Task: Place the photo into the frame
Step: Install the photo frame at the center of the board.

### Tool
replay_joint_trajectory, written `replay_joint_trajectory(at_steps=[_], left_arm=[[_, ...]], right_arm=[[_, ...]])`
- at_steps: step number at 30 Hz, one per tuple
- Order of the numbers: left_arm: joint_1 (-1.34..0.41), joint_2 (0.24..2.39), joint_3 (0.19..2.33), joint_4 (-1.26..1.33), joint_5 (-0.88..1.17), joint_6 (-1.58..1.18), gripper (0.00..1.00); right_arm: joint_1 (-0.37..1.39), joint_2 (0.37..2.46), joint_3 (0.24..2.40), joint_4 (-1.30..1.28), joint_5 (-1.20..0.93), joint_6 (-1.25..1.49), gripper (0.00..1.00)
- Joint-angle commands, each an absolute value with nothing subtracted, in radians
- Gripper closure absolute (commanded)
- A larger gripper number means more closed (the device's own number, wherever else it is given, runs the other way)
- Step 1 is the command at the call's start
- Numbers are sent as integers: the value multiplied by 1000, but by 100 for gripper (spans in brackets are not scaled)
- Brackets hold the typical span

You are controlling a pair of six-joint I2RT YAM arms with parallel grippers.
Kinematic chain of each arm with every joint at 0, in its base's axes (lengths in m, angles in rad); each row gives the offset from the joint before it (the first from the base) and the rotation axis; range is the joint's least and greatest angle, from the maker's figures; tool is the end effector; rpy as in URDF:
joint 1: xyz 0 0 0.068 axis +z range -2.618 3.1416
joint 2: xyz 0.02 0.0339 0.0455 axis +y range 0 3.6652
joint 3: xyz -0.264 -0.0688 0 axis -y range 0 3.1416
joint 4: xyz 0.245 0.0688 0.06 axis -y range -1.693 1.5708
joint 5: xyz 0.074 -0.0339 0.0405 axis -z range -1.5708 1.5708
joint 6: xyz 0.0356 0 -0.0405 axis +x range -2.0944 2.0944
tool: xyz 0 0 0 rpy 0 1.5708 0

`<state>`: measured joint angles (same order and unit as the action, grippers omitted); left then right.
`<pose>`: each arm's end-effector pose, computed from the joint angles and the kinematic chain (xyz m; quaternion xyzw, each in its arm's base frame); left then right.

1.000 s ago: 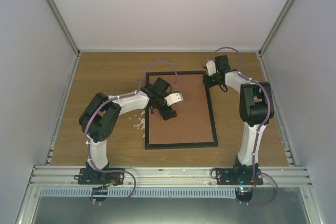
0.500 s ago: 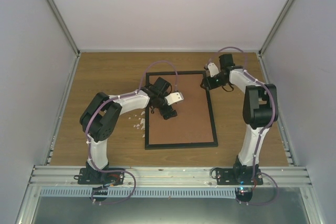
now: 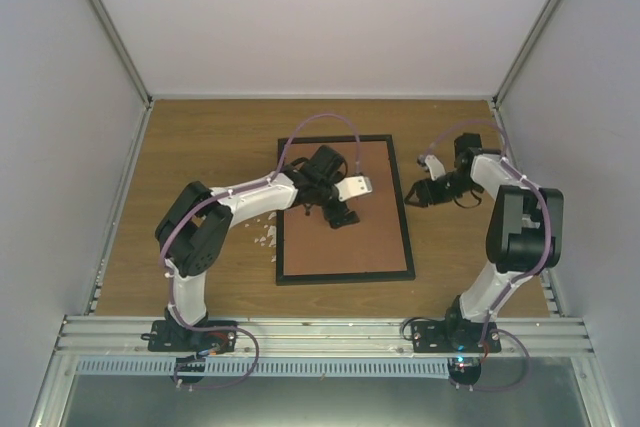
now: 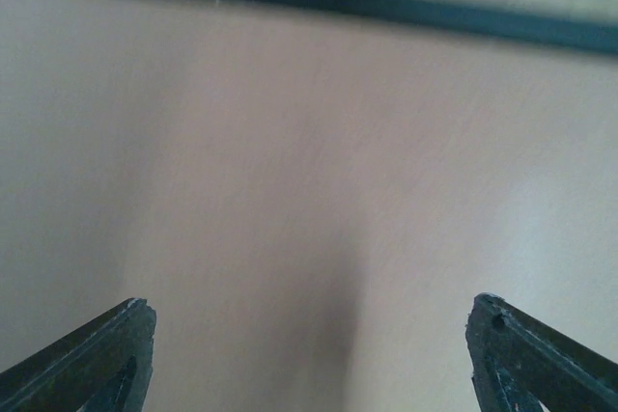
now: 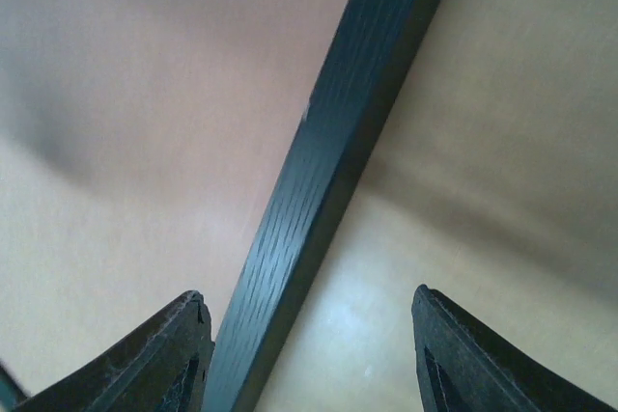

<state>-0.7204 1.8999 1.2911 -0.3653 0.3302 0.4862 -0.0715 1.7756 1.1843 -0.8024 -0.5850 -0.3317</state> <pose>0.2938 -0.2733 0.1834 0.5747 0.7490 -0.1899 0.2696 0.3294 -0.0039 0.1832 -0.1490 0.9424 0.2644 0.1405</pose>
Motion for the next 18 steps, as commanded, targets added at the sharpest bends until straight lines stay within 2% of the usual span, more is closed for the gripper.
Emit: replay_joint_trajectory(at_steps=[1, 8, 15, 18], left_arm=[[-812, 1933, 1387, -310, 400, 471, 12], [-921, 2014, 1434, -235, 382, 433, 18], [-930, 2010, 1304, -141, 340, 447, 19], [-933, 2013, 1270, -133, 326, 456, 20]], right_arm=[[-97, 1681, 1083, -918, -602, -463, 42], [-127, 1650, 1061, -979, -508, -527, 43], [-124, 1634, 1014, -972, -468, -647, 33], [-113, 1666, 987, -952, -442, -662, 33]])
